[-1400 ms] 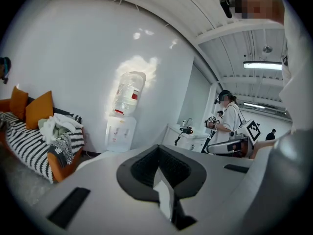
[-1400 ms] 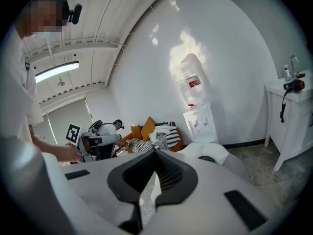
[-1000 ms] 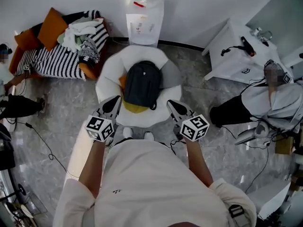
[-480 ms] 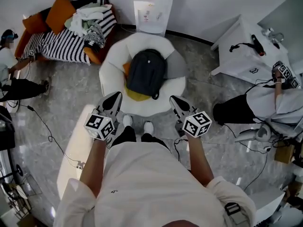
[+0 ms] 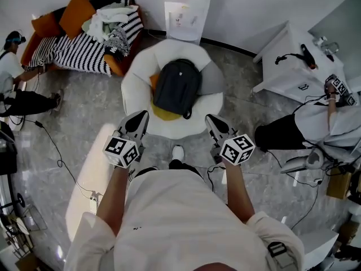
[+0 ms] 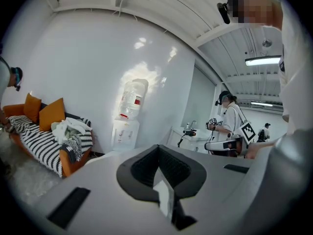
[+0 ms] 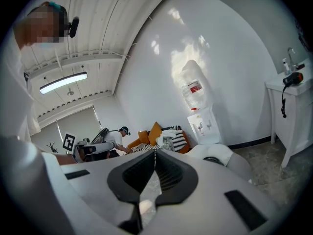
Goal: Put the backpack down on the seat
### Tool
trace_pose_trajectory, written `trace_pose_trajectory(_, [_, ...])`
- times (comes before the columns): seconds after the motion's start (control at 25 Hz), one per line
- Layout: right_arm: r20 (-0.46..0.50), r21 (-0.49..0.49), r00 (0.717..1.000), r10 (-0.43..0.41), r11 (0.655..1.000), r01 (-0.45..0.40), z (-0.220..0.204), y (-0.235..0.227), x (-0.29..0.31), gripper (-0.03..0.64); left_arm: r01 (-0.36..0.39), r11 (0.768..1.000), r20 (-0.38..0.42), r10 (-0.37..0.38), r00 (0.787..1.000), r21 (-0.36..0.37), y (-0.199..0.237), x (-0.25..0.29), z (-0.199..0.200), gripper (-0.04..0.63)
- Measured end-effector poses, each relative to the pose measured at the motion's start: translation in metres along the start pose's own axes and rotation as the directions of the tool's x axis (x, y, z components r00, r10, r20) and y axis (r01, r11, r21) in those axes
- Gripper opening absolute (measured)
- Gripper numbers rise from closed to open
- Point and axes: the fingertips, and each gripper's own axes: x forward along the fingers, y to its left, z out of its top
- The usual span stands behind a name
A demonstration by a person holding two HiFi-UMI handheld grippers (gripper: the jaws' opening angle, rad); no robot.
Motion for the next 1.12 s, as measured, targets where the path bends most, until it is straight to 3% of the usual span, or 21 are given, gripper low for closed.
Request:
trace_pose_trajectory(0.48, [0.029, -0.058, 0.999, -0.031, 0.998, 0.032, -0.012, 0.071, 0.011, 0.025, 0.048, 0.999, 0.016, -0.048, 0.999, 0.008, 0.024, -0.067, -0.008, 0.009])
trace_pose_trajectory(1.12, [0.086, -0.060, 0.985, -0.153, 0.986, 0.158, -0.058, 0.166, -0.039, 0.025, 0.148, 0.989, 0.036, -0.148, 0.988, 0.012, 0.018, -0.158, -0.036, 0.009])
